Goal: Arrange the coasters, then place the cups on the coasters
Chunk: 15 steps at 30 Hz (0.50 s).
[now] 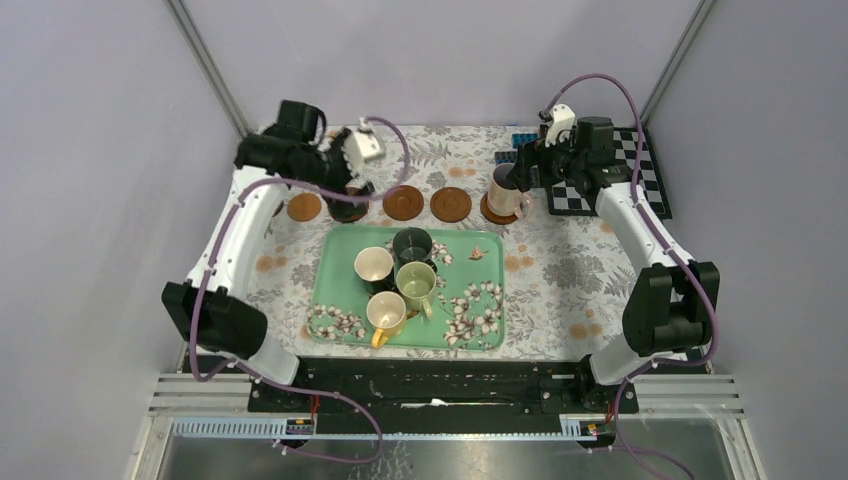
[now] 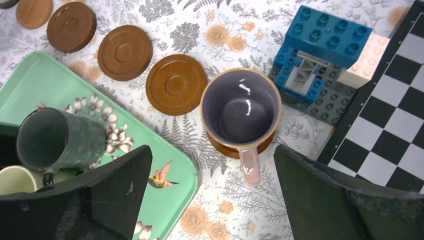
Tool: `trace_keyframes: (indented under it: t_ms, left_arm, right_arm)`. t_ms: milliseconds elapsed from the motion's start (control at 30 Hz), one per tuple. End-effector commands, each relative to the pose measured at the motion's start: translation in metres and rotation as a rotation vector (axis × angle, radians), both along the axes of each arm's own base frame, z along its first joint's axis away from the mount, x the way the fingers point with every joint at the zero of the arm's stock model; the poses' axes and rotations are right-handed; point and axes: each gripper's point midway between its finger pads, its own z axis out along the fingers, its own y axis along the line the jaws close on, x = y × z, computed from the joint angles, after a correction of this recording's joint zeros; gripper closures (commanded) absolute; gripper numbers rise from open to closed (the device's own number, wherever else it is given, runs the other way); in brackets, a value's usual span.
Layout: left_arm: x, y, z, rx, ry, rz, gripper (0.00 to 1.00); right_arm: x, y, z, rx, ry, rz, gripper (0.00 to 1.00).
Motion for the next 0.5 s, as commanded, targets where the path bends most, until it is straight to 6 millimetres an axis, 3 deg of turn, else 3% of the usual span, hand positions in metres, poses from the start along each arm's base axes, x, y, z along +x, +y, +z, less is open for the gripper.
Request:
trace_keyframes:
  t_ms: [0,67,200,300,467]
  left_arm:
    - [-0.079,-0.056,-0.009,0.021,-0.011,-0.379,0.01]
    - [-0.102,-0.074,-0.022,0.092,-0.051,-0.519,0.01]
    - [-0.140,-0.107,-0.059,0.209,-0.082,-0.804,0.17]
    - [-0.155,-0.137,-0.074,0.238,-0.122,-0.954,0.29]
    - [-0.176,-0.166,-0.097,0.310,-0.172,-1.176,0.35]
  right_arm:
    - [-0.024,0.006,0.000,0.024,0.058,0.060,0.00]
    - [-0.028,0.005,-0.007,0.026,0.099,0.046,0.00]
    - [-0.025,0.004,-0.011,0.054,0.134,-0.003,0.00]
    - [-0.018,-0.005,-0.018,0.034,0.150,-0.066,0.00]
    - [-0.017,-0.007,-0.015,0.045,0.169,-0.079,0.00]
